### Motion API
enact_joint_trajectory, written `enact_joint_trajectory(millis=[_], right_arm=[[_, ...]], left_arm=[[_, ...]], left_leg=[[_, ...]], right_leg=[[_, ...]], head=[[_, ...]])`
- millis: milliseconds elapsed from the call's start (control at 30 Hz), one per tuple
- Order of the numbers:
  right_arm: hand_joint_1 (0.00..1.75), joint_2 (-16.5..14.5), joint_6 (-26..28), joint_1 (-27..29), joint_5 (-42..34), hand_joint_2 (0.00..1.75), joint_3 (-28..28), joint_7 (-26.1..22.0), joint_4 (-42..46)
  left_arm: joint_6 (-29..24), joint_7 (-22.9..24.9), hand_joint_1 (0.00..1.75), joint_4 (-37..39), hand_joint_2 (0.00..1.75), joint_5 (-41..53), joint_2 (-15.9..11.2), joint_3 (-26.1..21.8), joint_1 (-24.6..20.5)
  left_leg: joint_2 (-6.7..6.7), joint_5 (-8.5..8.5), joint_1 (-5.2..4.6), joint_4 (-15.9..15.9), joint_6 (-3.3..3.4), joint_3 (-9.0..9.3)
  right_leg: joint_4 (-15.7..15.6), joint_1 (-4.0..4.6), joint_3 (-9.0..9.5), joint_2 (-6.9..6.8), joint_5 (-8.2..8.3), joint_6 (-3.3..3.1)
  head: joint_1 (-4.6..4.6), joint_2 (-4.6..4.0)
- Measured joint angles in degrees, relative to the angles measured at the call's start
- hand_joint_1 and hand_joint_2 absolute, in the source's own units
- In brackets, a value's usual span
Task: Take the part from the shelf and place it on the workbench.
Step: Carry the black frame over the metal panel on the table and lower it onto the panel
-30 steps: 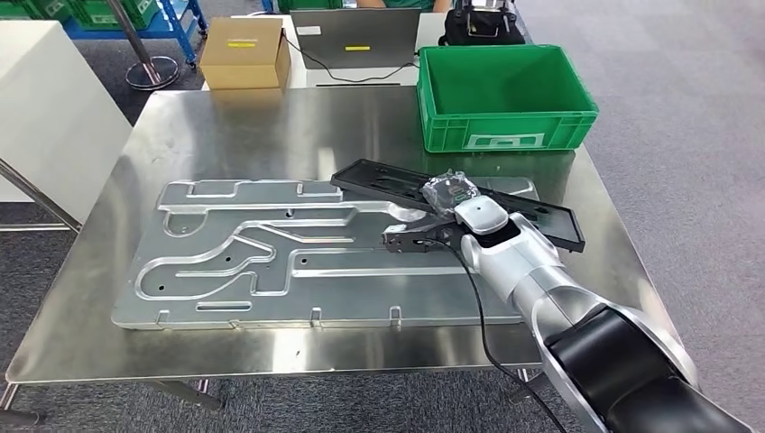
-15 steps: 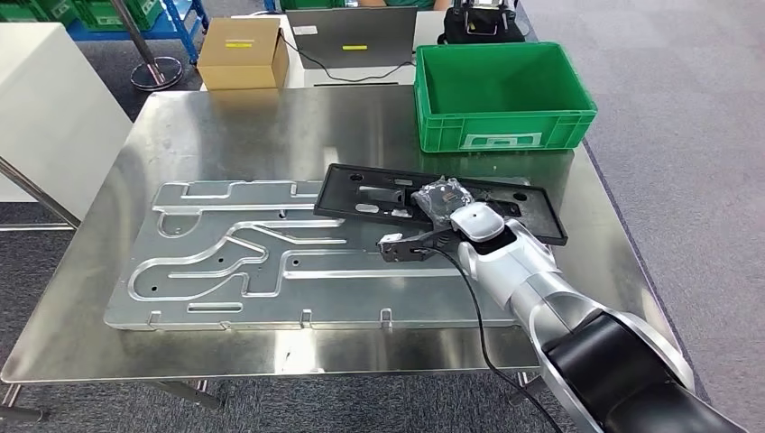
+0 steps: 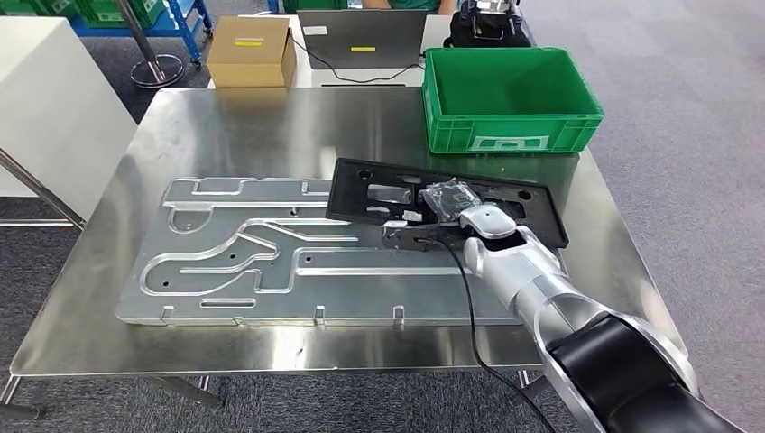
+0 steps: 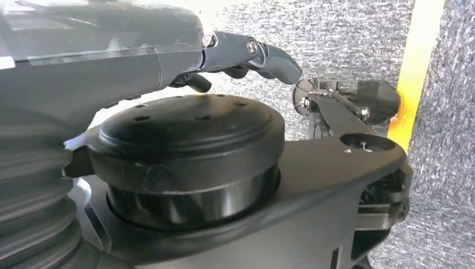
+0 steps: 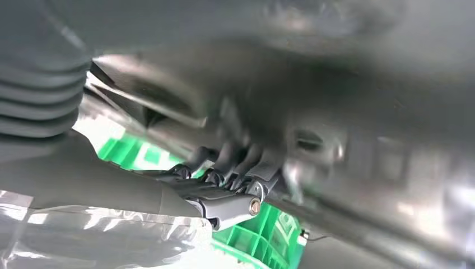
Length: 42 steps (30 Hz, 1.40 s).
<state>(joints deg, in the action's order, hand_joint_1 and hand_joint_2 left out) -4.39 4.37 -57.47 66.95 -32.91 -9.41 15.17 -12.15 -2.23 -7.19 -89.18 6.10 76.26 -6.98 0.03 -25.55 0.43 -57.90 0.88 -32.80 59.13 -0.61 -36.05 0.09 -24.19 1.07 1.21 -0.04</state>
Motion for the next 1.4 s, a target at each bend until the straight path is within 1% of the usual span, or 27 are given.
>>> enact_joint_trajectory(millis=[33,67,133,167,200,233,300,367,467,533,567,633,667,700,733,800,833,900,1000,1033,1100,1167,1200,1233,1267,1333,1400], right_arm=[[0.0,0.26,0.0,-0.01,-2.9,0.0,1.98,-0.78,0.15],[0.0,0.61,-0.42,0.0,-6.3,0.0,4.27,-1.74,0.35],[0.0,1.09,-3.09,0.35,-15.73,0.0,10.27,-4.67,0.9],[0.0,1.34,-4.97,0.68,-20.8,0.0,13.69,-6.33,1.22],[0.0,1.5,-6.64,0.99,-25.11,0.0,17.15,-7.81,1.57],[0.0,1.69,-7.8,1.18,-28.06,0.0,20.33,-8.86,1.99],[0.0,2.0,-8.69,1.17,-30.15,0.0,24.84,-9.68,2.77],[0.0,2.2,-8.89,1.11,-30.56,0.0,27.75,-9.82,3.32],[0.0,2.24,-8.93,1.27,-30.63,0.0,30.55,-9.87,3.77],[0.0,2.24,-8.92,1.25,-30.64,0.0,31.7,-9.94,4.06],[0.0,2.24,-8.95,1.26,-30.67,0.0,32.11,-10.0,4.21],[0.0,2.23,-9.66,1.38,-31.39,0.0,32.81,-10.33,4.31],[0.0,2.23,-10.59,1.52,-32.39,0.0,33.32,-10.7,4.35],[0.0,2.23,-11.87,1.67,-33.79,0.0,33.95,-11.21,4.44],[0.0,2.23,-13.31,1.81,-35.36,0.0,34.66,-11.78,4.64],[0.0,2.23,-15.82,1.95,-37.97,0.0,35.89,-12.64,5.51],[0.0,2.26,-16.61,1.94,-38.83,0.0,36.26,-12.89,6.07],[0.0,2.32,-17.38,2.07,-40.41,0.0,36.65,-13.47,7.3],[0.0,2.38,-17.47,2.59,-44.02,0.0,37.17,-15.29,9.48],[0.0,2.39,-17.35,2.83,-45.67,0.0,37.29,-16.18,10.65],[0.0,2.39,-17.14,3.93,-49.81,0.0,37.38,-17.98,14.52],[0.0,2.21,-16.72,7.69,-55.45,0.0,37.26,-18.56,23.58],[0.0,2.03,-16.17,10.59,-58.13,0.0,36.99,-18.24,29.53],[0.0,1.78,-15.34,13.78,-60.4,0.0,36.44,-17.81,36.18],[0.0,1.52,-14.26,16.91,-61.76,0.0,35.48,-17.5,42.5],[0.0,1.22,-11.96,22.46,-62.75,0.0,32.65,-17.33,54.08],[0.0,1.04,-10.23,26.74,-62.91,0.0,29.64,-17.24,63.23]], left_arm=[[-0.03,-0.13,0.0,0.0,0.0,-0.01,0.01,0.0,-0.01],[-0.05,-0.23,0.0,0.0,0.0,-0.02,0.02,0.01,-0.02],[-0.05,-0.34,0.0,0.0,0.0,-0.01,0.03,0.02,-0.01],[-0.03,-0.35,0.0,0.0,0.0,0.0,0.03,0.02,0.01],[-0.02,-0.36,0.0,0.0,0.0,0.01,0.04,0.02,0.01],[0.0,-0.38,0.0,0.0,0.0,0.01,0.04,0.02,0.0],[0.04,-0.41,0.0,0.0,0.0,0.01,0.09,0.02,-0.03],[0.06,-0.43,0.0,0.0,0.0,0.01,0.16,0.02,-0.08],[0.06,-0.47,0.0,0.0,0.0,0.01,0.21,0.02,-0.11],[0.06,-0.5,0.0,0.0,0.0,0.02,0.2,0.02,-0.15],[0.06,-0.51,0.0,0.0,0.0,0.02,0.19,0.02,-0.17],[0.06,-0.53,0.0,0.0,0.0,0.01,0.19,0.03,-0.18],[0.06,-0.58,0.0,0.0,0.0,0.0,0.19,0.03,-0.16],[0.07,-0.67,0.0,0.0,0.0,-0.01,0.19,0.03,-0.14],[0.07,-0.8,0.0,0.0,0.0,-0.03,0.19,0.03,-0.14],[0.08,-1.11,0.0,0.0,0.0,-0.07,0.19,0.02,-0.15],[0.08,-1.25,0.0,0.0,0.0,-0.1,0.19,0.02,-0.16],[0.05,-1.53,0.0,0.0,0.0,-0.15,0.19,0.01,-0.15],[-0.14,-2.09,0.0,0.0,0.0,-0.17,0.19,-0.18,-0.03],[-0.29,-2.29,0.0,0.0,0.0,-0.17,0.19,-0.36,-0.04],[-0.65,-2.62,0.0,0.0,0.0,-0.17,0.21,-0.89,-0.08],[-0.98,-2.89,0.0,0.0,0.0,-0.17,0.26,-1.66,0.01],[-1.11,-2.96,0.0,0.0,0.0,-0.17,0.28,-2.08,0.12],[-1.32,-3.01,0.0,0.0,0.0,-0.17,0.3,-2.5,0.21],[-1.58,-3.03,0.0,0.0,0.0,-0.17,0.31,-2.86,0.28],[-2.02,-3.05,0.0,0.0,0.0,-0.17,0.34,-3.45,0.33],[-2.15,-3.06,0.0,0.0,0.0,-0.17,0.38,-3.89,0.33]], left_leg=[[0.03,0.27,0.07,0.21,0.38,-0.04],[0.06,0.44,0.09,0.31,0.64,-0.12],[0.01,0.55,-0.03,0.28,0.87,-0.36],[-0.08,0.56,-0.08,0.25,0.9,-0.42],[-0.21,0.55,-0.13,0.2,0.91,-0.43],[-0.35,0.51,-0.17,0.14,0.91,-0.39],[-0.54,0.26,-0.32,-0.05,0.75,-0.27],[-0.61,0.01,-0.56,-0.29,0.4,-0.41],[-0.58,-0.19,-0.68,-0.22,-0.27,-0.57],[-0.47,-1.65,-0.72,-2.11,-0.85,-1.24],[-0.41,-3.19,-0.65,-4.81,-1.14,-2.4],[-0.37,-6.53,-0.36,-12.5,-1.59,-6.08],[-0.36,-7.32,-0.23,-15.59,-1.75,-7.79],[-0.36,-7.03,-0.12,-16.77,-1.86,-8.67],[-0.35,-5.63,-0.02,-15.64,-1.89,-8.42],[-0.28,-1.36,0.15,-8.19,-1.74,-5.33],[-0.25,0.1,0.11,-4.45,-1.59,-3.64],[-0.26,0.87,-0.04,-0.99,-1.17,-2.13],[-0.36,1.14,-0.15,-0.56,-0.23,-2.05],[-0.35,1.31,-0.09,-0.31,0.15,-1.95],[-0.35,1.53,0.06,0.04,0.72,-1.78],[-0.56,1.5,0.04,0.03,0.95,-1.76],[-0.74,1.45,0.02,0.0,0.97,-1.71],[-0.93,1.37,0.0,-0.05,0.97,-1.64],[-1.08,1.27,-0.04,-0.1,0.92,-1.53],[-1.2,0.96,-0.23,-0.27,0.62,-1.37],[-1.15,0.63,-0.47,-0.4,0.17,-1.37]], right_leg=[[1.46,-0.07,-0.67,0.01,-1.1,0.25],[4.22,-0.15,-1.92,0.02,-2.87,0.43],[11.94,-0.13,-5.44,0.01,-6.67,0.63],[14.77,-0.14,-6.74,0.0,-7.5,0.66],[15.49,-0.14,-7.06,-0.01,-7.15,0.6],[13.84,-0.13,-6.24,-0.01,-5.75,0.46],[6.17,0.0,-2.43,0.02,-1.93,-0.1],[0.58,0.29,0.11,0.04,-0.15,-0.61],[-0.56,0.29,0.38,0.01,-0.17,-1.09],[-0.96,-0.13,0.68,-0.07,-0.06,-1.63],[-1.11,-0.28,0.83,-0.1,-0.03,-1.85],[-1.09,-0.24,0.9,-0.1,-0.09,-2.08],[-1.06,-0.23,0.92,-0.1,-0.14,-2.09],[-1.0,-0.22,0.95,-0.1,-0.22,-2.08],[-0.92,-0.24,1.02,-0.1,-0.32,-2.02],[-0.66,-0.27,1.2,-0.08,-0.67,-1.73],[-0.47,-0.19,1.2,-0.06,-0.84,-1.51],[-0.36,-0.05,1.06,-0.03,-0.92,-0.97],[-0.37,-0.17,1.01,-0.05,-0.95,-0.01],[0.41,-0.27,0.71,-0.06,-1.6,0.27],[5.46,-0.37,-1.48,-0.07,-4.68,0.6],[13.22,-0.32,-5.04,-0.06,-8.16,0.73],[15.53,-0.3,-6.14,-0.06,-8.68,0.72],[15.57,-0.28,-6.2,-0.06,-8.03,0.61],[13.22,-0.25,-5.09,-0.06,-6.37,0.39],[5.09,0.02,-1.16,-0.07,-2.64,-0.29],[0.1,0.34,1.12,-0.07,-1.17,-0.76]], head=[[-0.01,0.0],[-0.02,0.0],[-0.03,0.0],[-0.03,0.0],[-0.03,0.0],[-0.03,0.0],[-0.03,0.0],[-0.01,0.0],[0.01,0.0],[0.09,0.0],[0.14,0.0],[0.21,0.0],[0.21,0.0],[0.21,0.0],[0.21,0.0],[0.21,0.0],[0.2,0.0],[0.15,0.0],[0.13,0.0],[0.12,0.0],[0.1,0.0],[0.09,0.0],[0.09,0.0],[0.08,0.0],[0.08,0.0],[0.09,0.0],[0.13,0.0]])
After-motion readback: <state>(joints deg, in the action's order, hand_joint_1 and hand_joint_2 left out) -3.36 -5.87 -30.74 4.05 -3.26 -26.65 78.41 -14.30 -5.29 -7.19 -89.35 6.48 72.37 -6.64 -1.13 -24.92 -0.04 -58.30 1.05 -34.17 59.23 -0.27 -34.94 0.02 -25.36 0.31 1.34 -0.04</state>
